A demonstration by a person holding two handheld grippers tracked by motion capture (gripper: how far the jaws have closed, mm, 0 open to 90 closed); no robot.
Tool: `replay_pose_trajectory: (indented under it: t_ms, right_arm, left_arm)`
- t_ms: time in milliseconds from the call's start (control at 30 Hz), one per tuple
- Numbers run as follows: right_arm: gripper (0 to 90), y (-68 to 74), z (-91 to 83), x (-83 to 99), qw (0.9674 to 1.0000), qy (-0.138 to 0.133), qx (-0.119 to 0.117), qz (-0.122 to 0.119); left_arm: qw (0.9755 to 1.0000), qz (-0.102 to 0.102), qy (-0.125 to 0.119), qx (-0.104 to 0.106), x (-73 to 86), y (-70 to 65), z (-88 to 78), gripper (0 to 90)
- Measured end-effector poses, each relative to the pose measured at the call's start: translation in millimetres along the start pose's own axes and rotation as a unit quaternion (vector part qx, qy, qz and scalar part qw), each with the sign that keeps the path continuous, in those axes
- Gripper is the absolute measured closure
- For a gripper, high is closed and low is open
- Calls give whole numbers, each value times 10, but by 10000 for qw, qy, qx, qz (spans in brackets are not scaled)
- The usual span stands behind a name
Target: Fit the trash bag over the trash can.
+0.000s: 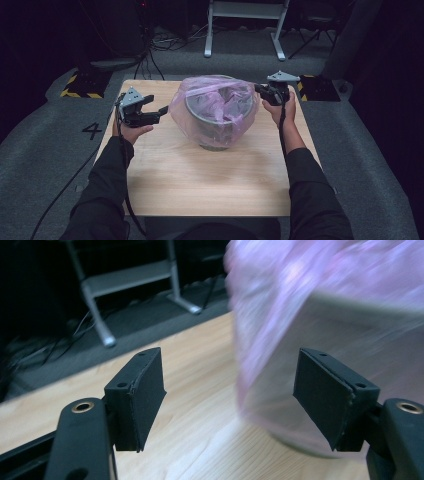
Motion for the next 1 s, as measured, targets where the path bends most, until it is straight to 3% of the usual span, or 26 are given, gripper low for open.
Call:
replay_pose_trajectory:
  t_ms: [133, 200, 367, 467, 567, 700, 833, 1000]
  right_arm:
    - [883, 28, -8, -34, 10000, -14, -6, -67]
    - [879, 32, -2, -42, 10000, -12, 8, -96]
    - [876, 40, 15, -39, 9999, 44, 9, -143]
    - [868, 32, 19, -37, 9999, 61, 15, -144]
    - [861, 14, 23, -32, 9999, 71, 52, -123]
    - [858, 29, 23, -38, 9999, 55, 39, -132]
    - [858, 65, 40, -46, 9998, 40, 1, -202]
    - [886, 98, 68, -51, 9996, 49, -44, -275]
  left_arm:
    - [9999, 53, -62, 142, -120, -69, 78, 276]
    - [9998, 154, 36, 158, -128, -92, 152, 268]
    - [9987, 181, -78, 480, -171, -179, 250, 289]
    - [9984, 393, 88, 389, -171, -205, 300, 324]
    - [9986, 429, 185, 232, -161, -174, 356, 382]
    - [9984, 510, 252, 34, -135, -120, 429, 527]
    - [9968, 688, 399, 44, -98, -128, 530, 646]
    - [9967, 750, 281, 128, -123, -125, 613, 898]
Point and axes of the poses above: each handheld gripper's, and its own axes: z roughly forward along the jaws, x roughly out of its underside, y roughly to its left, the point moved 6 cm from there along z, roughly forward along the jaws, and after that the axes turned 3 degrees about -y, right-handed, at the moved point
